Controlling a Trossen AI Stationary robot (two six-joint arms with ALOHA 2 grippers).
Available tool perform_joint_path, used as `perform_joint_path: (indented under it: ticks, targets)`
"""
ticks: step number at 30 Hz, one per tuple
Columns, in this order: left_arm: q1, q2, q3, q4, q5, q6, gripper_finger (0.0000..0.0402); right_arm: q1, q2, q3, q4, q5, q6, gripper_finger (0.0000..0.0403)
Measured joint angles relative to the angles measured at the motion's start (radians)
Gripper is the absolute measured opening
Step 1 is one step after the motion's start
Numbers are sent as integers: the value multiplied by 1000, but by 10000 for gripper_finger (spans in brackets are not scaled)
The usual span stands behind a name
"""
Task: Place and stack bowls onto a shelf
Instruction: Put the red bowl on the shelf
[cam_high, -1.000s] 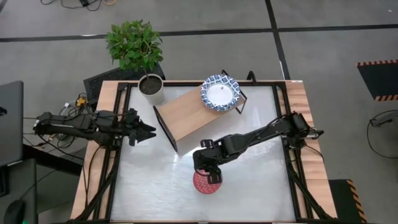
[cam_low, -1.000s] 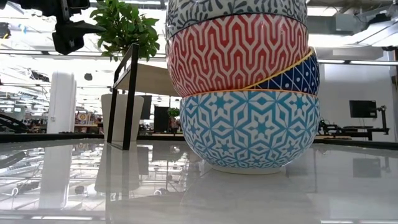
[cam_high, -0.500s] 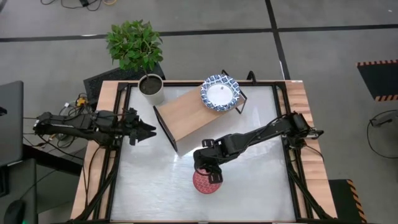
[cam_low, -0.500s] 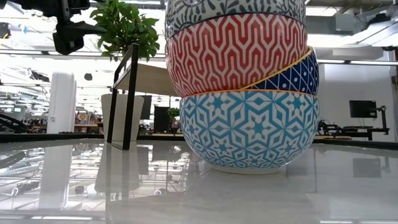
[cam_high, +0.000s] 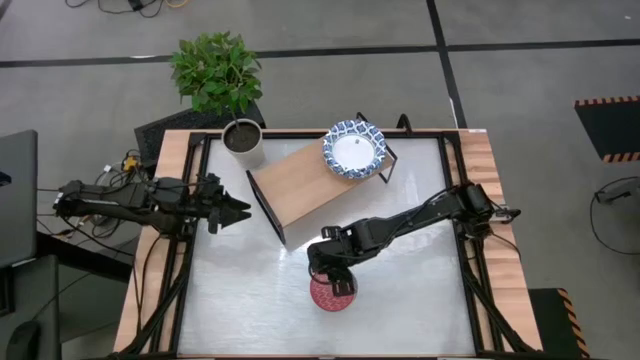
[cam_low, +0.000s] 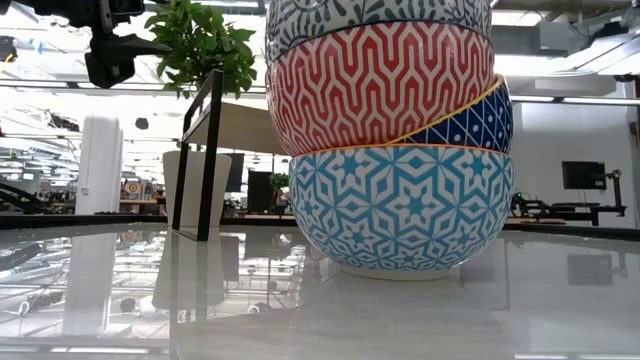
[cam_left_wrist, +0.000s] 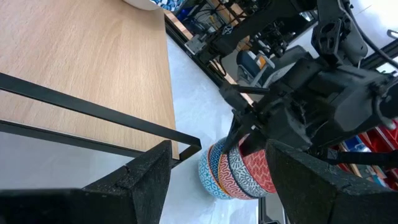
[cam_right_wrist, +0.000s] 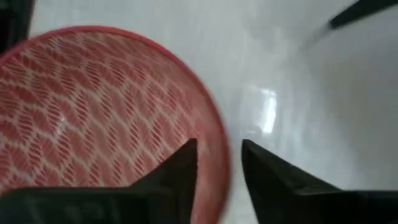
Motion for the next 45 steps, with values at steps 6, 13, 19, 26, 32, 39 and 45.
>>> perform_joint_path:
  ticks: [6,13,19,26,32,39,45]
  targets:
    - [0,0,0,0,0,0,246,0,-17,-2,-25,20,2,52]
    - [0,0,0,-1,-22,0,246,0,-22,0,-25,17,7,39]
    - [0,0,0,-1,-23,-1,246,-8,-31,6,-37,-31,17,39]
    - [0,0,0,-1,-26,-1,246,-31,-53,83,-95,-82,3,39]
    - [0,0,0,0,-26,-3,246,-82,-56,192,-138,-113,-2,39]
    - [0,0,0,0,-26,-3,246,-188,-57,382,-139,-77,66,39]
    - [0,0,0,-1,-54,-3,246,-321,-59,471,-122,-23,204,39]
